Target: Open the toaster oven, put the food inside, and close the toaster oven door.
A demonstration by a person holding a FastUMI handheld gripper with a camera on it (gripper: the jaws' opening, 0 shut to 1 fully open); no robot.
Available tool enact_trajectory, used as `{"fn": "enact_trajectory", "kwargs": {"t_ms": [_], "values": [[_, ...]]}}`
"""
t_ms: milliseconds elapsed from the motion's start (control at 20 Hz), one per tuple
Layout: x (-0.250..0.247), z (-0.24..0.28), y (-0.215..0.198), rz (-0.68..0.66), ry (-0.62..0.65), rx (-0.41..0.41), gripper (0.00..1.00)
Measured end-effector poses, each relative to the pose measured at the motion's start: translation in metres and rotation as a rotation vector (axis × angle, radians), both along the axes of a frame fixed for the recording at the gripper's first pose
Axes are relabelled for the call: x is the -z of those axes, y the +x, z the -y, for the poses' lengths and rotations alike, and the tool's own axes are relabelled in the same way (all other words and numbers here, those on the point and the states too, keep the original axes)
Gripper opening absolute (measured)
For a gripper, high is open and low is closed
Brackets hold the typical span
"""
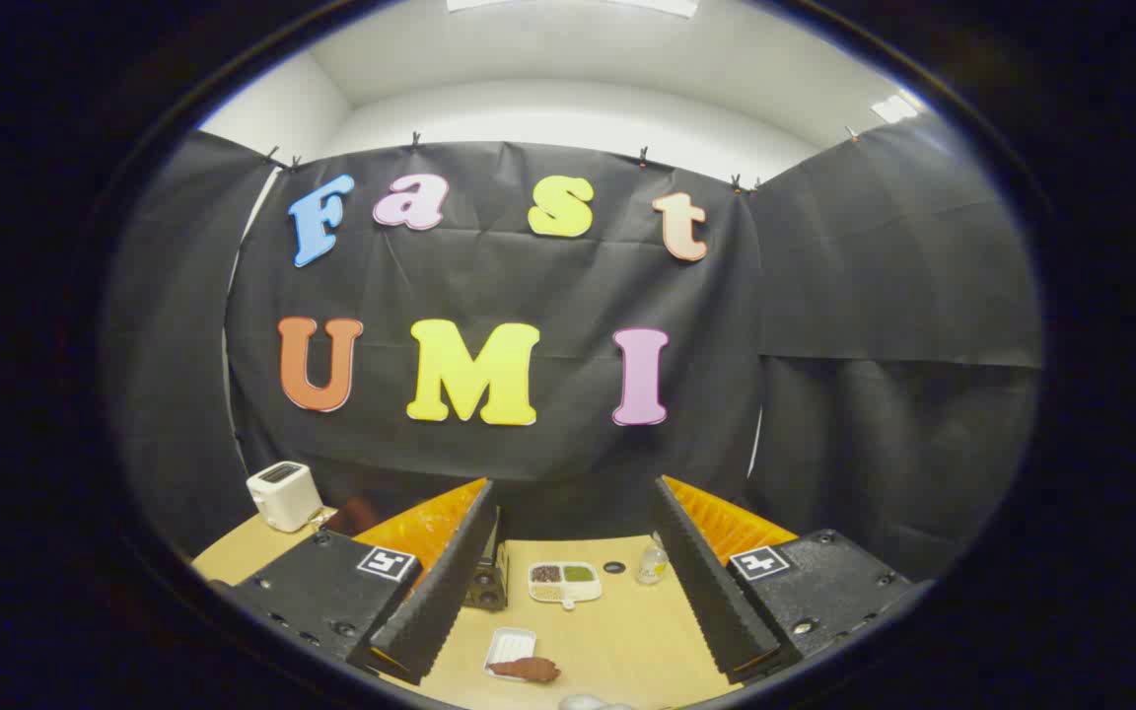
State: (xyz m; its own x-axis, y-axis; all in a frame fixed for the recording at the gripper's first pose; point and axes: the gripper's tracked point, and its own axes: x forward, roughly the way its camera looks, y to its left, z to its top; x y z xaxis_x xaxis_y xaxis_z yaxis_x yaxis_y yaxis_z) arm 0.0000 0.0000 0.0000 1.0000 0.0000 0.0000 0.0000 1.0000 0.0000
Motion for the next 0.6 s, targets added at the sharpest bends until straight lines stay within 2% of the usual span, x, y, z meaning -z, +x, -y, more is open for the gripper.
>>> {"fn": "enact_trajectory", "kwargs": {"t_ms": [600], "values": [[0.0013,-0.0058,-0.0014,-0.008,0.013,0.020,1.00]]}}
